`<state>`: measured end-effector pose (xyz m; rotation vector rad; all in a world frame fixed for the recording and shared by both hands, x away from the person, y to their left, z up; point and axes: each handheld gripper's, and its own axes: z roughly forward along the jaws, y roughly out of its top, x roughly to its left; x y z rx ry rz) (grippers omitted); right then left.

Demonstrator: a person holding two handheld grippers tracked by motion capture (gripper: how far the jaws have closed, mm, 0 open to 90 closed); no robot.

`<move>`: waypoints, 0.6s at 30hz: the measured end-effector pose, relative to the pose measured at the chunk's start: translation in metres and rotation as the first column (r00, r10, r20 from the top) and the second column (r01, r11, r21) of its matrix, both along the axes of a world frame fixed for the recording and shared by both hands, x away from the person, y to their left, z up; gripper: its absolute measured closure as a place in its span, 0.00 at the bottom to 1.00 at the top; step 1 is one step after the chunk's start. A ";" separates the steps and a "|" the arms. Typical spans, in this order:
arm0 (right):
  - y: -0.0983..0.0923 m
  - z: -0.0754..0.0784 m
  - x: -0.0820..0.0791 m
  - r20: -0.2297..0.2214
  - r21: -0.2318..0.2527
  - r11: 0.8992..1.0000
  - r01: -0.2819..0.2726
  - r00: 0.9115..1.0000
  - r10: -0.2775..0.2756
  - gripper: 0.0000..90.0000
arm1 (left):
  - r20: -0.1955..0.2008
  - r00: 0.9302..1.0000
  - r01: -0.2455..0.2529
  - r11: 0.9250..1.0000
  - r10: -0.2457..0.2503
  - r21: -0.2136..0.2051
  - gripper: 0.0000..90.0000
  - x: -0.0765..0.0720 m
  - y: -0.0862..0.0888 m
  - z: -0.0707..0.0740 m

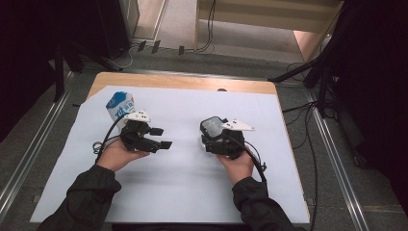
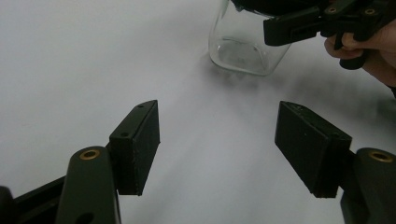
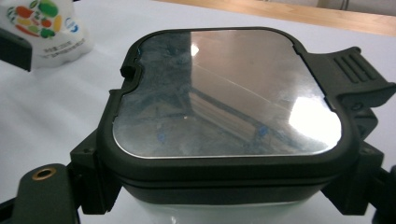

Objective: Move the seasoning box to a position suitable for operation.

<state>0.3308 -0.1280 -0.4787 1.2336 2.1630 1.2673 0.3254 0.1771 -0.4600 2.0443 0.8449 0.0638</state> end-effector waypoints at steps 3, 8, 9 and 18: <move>0.009 -0.003 -0.001 -0.001 -0.006 1.000 -0.027 1.000 0.027 0.18 | 0.003 1.000 -0.005 1.000 0.005 0.006 0.37 -0.002 0.002 0.000; 0.023 -0.007 -0.002 -0.004 -0.015 0.998 -0.067 0.998 0.067 0.18 | 0.003 1.000 -0.019 1.000 0.019 0.010 0.37 -0.005 0.006 0.000; 0.026 -0.007 -0.002 -0.004 -0.016 0.997 -0.077 0.997 0.076 0.18 | 0.006 1.000 -0.025 1.000 0.025 0.012 0.38 -0.005 0.007 0.000; 0.048 -0.020 -0.006 0.005 -0.055 0.989 -0.139 0.990 0.139 0.18 | 0.010 0.999 -0.042 0.999 0.042 0.017 0.38 -0.010 0.012 0.000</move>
